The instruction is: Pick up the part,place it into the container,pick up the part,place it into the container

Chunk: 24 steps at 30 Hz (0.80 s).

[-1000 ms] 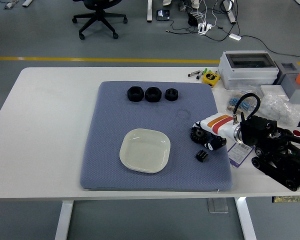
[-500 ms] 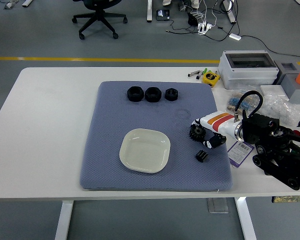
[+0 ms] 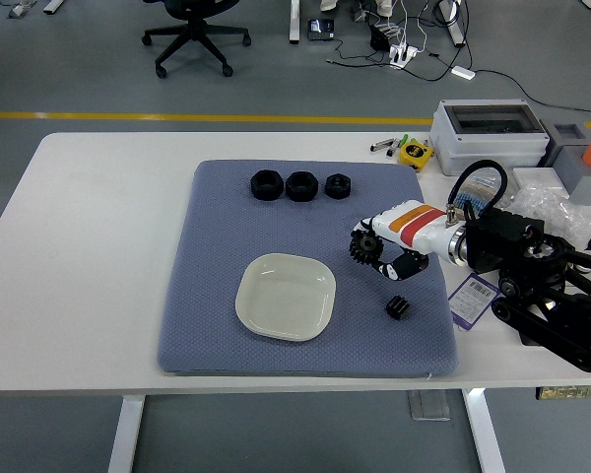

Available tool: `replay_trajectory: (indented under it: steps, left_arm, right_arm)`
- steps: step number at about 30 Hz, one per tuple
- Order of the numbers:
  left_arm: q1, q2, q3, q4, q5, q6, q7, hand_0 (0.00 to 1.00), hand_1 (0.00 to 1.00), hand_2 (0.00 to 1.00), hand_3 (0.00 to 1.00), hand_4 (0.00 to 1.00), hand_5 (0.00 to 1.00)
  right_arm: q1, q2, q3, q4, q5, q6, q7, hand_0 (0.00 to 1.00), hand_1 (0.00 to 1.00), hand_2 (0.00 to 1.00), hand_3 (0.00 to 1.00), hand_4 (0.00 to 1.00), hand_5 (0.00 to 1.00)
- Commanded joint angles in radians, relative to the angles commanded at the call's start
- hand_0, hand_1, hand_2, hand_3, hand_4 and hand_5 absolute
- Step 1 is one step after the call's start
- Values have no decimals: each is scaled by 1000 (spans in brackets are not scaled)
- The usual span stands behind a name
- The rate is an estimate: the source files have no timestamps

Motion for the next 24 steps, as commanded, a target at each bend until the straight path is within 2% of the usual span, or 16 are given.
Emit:
replay_trajectory:
  steps: [7,9,10,14,15,16,21,22,24]
  left_arm:
    - [1,1,3,0,-2,-1,-1,577,586,608,699,702,688]
    - [3,2,4,0,-5,-1,-3,577,586,608,699,702,688]
    - [3,2,1,0,-2,0,-3,577,588,602,700,702,688]
    - [3,5,5,-2,-1,2,-2,577,588,602,700,702,688]
    - [2,6,6,-2,-2,3,-2,577,588,602,700,702,688]
    - [2,6,6,-2,-2,4,-2,571,587,599,699,703,689]
    - [-1,8,9,-1,-11,10,-7,571,587,599,699,703,689]
    - [-1,8,7,-1,-10,11,-7,565,584,597,699,703,688]
    - [0,8,4,0,-8,14,-7,565,584,597,699,703,688]
  right_arm:
    - [-1,33,-2,108,-19,-1,-15,168,171,264,329,327,212]
    - [18,53,-28,117,-24,10,-15,168,171,264,329,327,212]
    - [31,66,-43,118,-27,16,-15,169,175,273,344,277,229]
    - [80,113,-93,121,-34,40,-14,169,175,273,344,277,229]
    - [89,127,-101,120,-38,59,-20,169,175,273,344,277,229]
    - [93,133,-104,119,-41,69,-24,176,187,307,569,167,200]
    - [105,161,-112,106,-77,143,-35,176,187,307,569,167,200]
    - [105,162,-113,104,-81,150,-35,224,222,349,875,20,61]
    - [106,166,-116,92,-88,157,-33,224,222,349,875,20,61]
